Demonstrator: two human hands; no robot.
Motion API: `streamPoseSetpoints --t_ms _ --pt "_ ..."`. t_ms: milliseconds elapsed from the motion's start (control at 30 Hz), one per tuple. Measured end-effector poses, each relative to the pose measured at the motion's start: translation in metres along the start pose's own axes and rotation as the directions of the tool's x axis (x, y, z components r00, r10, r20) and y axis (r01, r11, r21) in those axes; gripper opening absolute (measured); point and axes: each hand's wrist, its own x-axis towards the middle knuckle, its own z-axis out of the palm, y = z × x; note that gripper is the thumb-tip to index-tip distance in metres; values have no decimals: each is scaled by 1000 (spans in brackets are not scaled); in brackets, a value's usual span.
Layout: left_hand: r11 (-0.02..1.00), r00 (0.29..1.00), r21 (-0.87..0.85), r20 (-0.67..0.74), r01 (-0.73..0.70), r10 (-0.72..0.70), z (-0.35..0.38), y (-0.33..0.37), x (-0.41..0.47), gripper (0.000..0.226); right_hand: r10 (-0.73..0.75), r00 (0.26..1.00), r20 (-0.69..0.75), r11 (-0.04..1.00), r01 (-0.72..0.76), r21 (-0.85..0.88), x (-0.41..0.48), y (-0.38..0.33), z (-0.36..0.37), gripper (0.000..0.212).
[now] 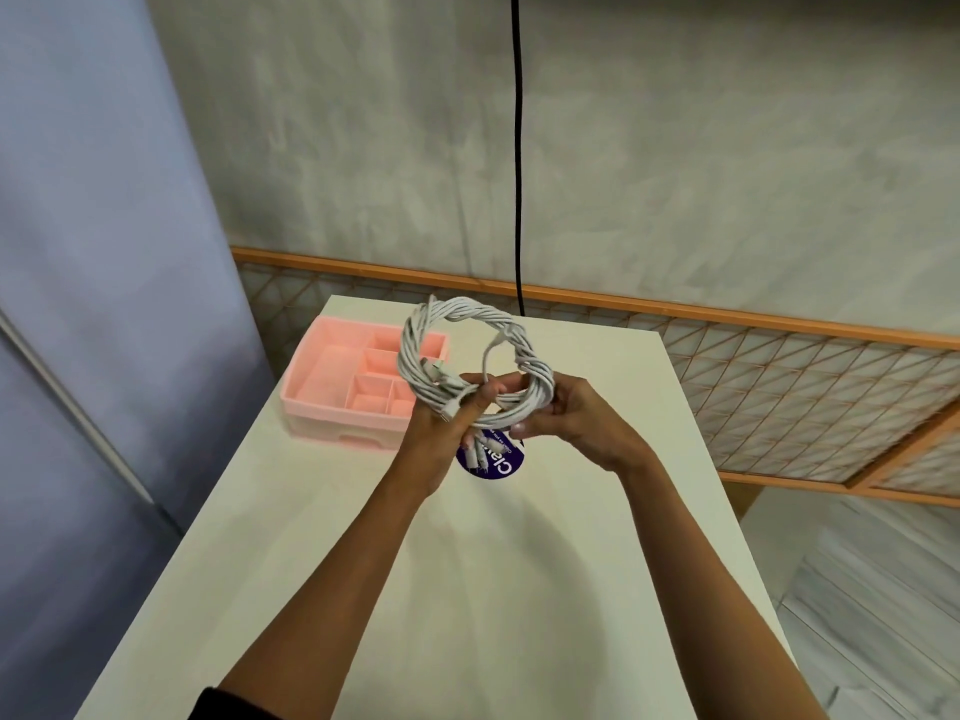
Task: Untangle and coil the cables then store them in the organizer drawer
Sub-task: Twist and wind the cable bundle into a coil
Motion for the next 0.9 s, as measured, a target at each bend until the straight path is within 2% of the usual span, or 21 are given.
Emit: streamPoseSetpoints --t_ms 100,200,300,367,500,567,633,733,800,833,900 --pt "1000 999 -30 -37 5 -6 -12 5 1 36 86 995 51 996 -88 30 -5 7 -11 44" --pt "994 1000 107 27 10 -13 -27 3 3 28 169 984 60 978 -175 114 -5 -1 -11 56" --pt "962 994 268 80 53 -77 -27 7 5 11 200 979 -33 979 -199 31 5 -9 6 53" --pt "949 988 304 98 83 -117 -24 11 7 15 208 969 -134 978 -207 22 13 -9 15 41" --pt "966 966 232 204 112 -161 -27 11 8 7 269 931 -246 960 -239 144 20 -4 22 28" --pt "967 952 246 275 62 -132 -27 12 4 7 257 923 -287 964 -226 136 21 -2 26 20" --pt "981 942 188 322 38 -98 -24 13 1 8 232 915 -330 970 -195 143 21 3 29 12" --pt "994 960 106 277 8 -38 -27 7 3 19 236 905 -355 935 -112 336 22 8 34 5" --pt "996 974 65 224 -59 44 -29 -2 6 7 266 890 -371 884 -71 462 23 8 36 3" --pt "997 980 25 185 -77 71 -27 -5 6 12 270 886 -377 860 -46 508 23 7 37 3" --pt "998 992 -57 114 -41 48 -21 -6 6 12 270 881 -388 807 12 590 25 5 41 4"
